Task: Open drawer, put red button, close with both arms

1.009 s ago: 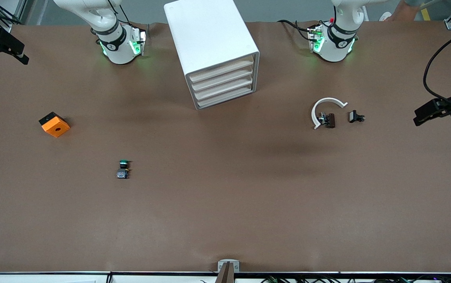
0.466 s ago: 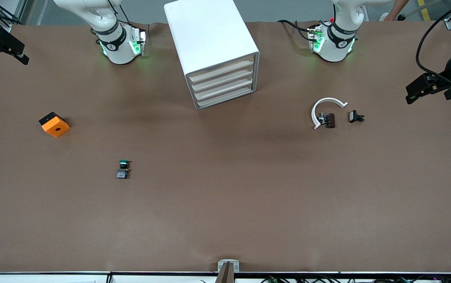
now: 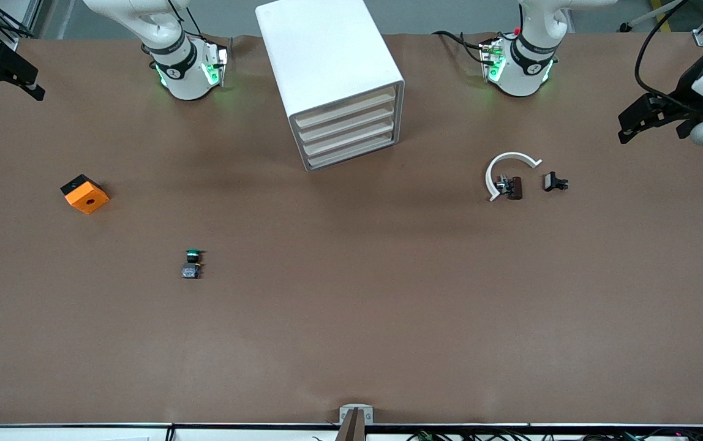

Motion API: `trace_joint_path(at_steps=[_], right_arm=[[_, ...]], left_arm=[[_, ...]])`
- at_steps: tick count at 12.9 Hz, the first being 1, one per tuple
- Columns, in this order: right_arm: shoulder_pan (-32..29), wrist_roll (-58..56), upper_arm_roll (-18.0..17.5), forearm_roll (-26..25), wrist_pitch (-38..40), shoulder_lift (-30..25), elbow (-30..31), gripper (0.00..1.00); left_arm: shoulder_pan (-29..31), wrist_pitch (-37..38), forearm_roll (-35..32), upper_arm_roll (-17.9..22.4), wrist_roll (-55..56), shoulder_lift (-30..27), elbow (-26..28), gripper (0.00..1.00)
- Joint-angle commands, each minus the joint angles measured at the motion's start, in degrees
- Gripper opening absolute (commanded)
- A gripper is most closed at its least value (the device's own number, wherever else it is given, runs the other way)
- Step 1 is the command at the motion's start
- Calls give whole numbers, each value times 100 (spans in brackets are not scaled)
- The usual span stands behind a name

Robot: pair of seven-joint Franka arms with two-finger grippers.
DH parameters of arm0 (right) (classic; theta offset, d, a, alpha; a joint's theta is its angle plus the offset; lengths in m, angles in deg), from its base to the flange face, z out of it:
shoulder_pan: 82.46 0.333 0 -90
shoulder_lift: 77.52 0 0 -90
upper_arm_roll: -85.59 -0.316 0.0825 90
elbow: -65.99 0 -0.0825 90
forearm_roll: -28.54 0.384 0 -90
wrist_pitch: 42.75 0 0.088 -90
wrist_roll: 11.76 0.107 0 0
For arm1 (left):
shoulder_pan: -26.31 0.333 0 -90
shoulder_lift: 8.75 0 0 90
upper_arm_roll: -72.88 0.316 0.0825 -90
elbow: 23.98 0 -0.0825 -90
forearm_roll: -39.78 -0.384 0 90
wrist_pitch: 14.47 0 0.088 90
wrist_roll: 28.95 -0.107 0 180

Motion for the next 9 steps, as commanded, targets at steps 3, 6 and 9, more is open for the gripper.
trace_joint_path(at_steps=[3, 6, 9], right_arm=[[-102, -97, -86, -155, 56, 63, -127, 100], [-76, -97, -103, -155, 56, 107, -118, 100], [-75, -97, -103, -164, 47, 107, -127, 100]], left_arm=[[-87, -127, 62, -101, -59, -101, 168, 100], [-34, -119, 62, -164, -42, -83, 159, 100], [53, -92, 62, -103, -103, -83, 159, 100]])
